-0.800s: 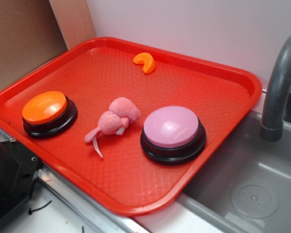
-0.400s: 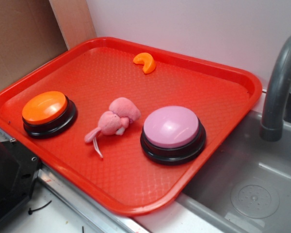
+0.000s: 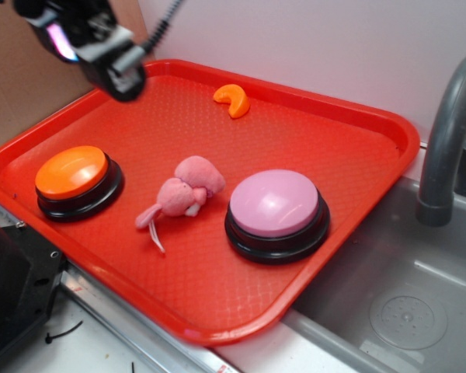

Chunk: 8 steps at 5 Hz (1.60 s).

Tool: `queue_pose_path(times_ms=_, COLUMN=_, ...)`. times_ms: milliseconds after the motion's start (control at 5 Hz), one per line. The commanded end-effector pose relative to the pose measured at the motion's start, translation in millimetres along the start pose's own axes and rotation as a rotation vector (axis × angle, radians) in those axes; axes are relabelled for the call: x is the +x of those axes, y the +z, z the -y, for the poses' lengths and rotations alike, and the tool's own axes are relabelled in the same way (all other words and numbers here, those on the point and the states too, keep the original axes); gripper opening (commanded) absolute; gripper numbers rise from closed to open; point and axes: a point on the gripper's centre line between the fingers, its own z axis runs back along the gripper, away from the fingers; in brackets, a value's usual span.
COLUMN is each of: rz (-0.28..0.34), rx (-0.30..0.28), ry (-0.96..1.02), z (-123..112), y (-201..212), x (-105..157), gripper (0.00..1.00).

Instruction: Push the pink button.

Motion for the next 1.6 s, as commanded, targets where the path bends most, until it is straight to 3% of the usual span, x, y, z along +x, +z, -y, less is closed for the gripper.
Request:
queue_pose_path(times_ms=0, rz=-0.019, rx=-0.025, ry=-0.092, z=19, y=-62, x=25, gripper=1.0)
queue_pose_path(times_ms=400, rz=-0.049, rx=-0.052, ry=-0.129, z=15, y=-95, x=45, gripper=1.0)
queue_pose_path(times_ms=800, rz=-0.095, rx=-0.062, ry=-0.173, z=24, y=-115, x=47, gripper=1.0)
queue_pose_path(times_ms=1000, rz=-0.079, rx=-0.052, ry=-0.173, z=24, y=-105, x=51, gripper=1.0)
queue_pose_path(times_ms=1400, rz=0.007, rx=-0.016, ry=-0.156, z=14, y=-45, x=53, gripper=1.0)
